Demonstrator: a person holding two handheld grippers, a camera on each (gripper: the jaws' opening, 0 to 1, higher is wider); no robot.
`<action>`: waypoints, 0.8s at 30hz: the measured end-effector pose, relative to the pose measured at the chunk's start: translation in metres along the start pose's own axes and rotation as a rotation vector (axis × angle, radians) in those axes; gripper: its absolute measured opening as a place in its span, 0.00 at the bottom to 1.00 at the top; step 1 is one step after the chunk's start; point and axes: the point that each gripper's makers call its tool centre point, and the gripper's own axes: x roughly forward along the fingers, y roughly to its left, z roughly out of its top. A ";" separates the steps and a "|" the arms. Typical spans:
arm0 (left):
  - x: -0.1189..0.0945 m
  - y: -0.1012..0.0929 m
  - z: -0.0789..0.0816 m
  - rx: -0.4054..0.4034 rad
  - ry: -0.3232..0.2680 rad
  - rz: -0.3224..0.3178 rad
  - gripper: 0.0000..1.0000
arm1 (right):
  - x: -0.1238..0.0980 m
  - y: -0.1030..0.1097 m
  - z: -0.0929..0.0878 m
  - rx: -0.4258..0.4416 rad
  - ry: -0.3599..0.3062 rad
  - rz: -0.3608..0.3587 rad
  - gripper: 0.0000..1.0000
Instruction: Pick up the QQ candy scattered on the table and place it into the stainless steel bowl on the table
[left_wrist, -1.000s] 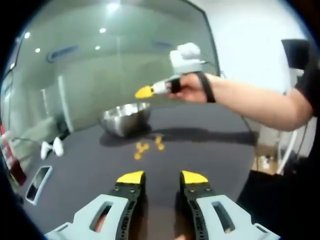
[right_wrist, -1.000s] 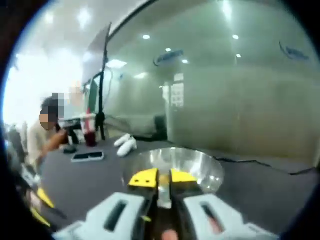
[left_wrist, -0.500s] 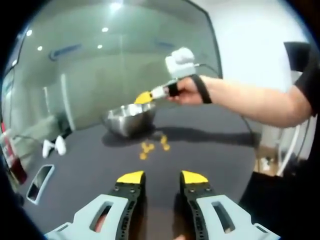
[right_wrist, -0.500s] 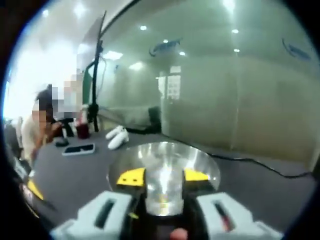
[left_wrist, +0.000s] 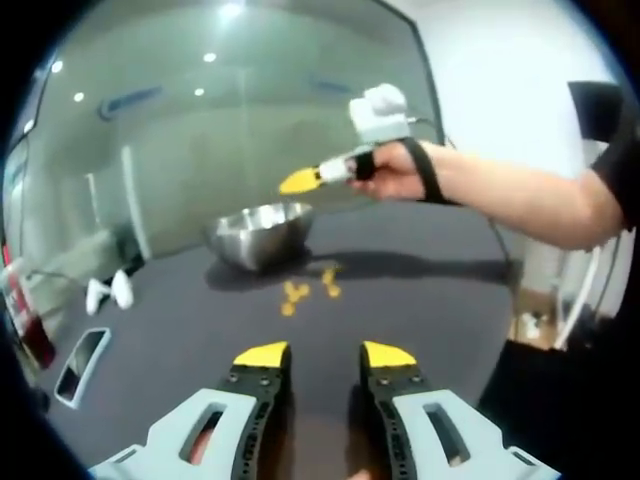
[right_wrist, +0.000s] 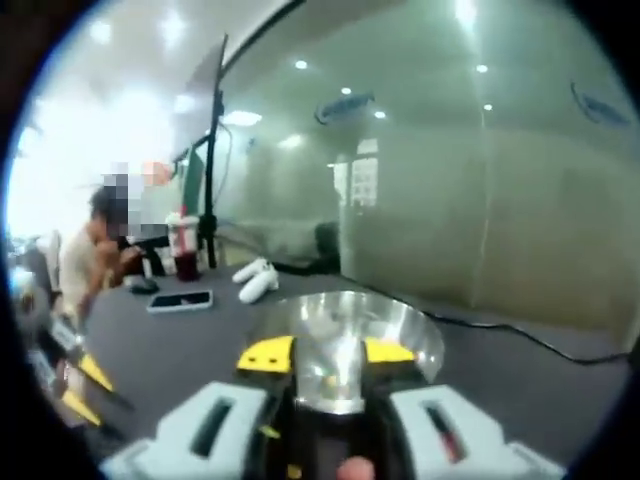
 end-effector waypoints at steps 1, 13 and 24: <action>0.000 -0.001 -0.001 0.006 0.005 -0.003 0.29 | -0.002 -0.002 -0.001 -0.013 -0.001 0.010 0.25; -0.002 0.004 -0.003 0.002 -0.008 0.005 0.29 | -0.078 0.008 -0.053 -0.027 0.008 0.075 0.25; 0.003 0.000 -0.005 0.009 -0.005 -0.010 0.29 | -0.109 0.028 -0.087 -0.090 0.025 0.178 0.25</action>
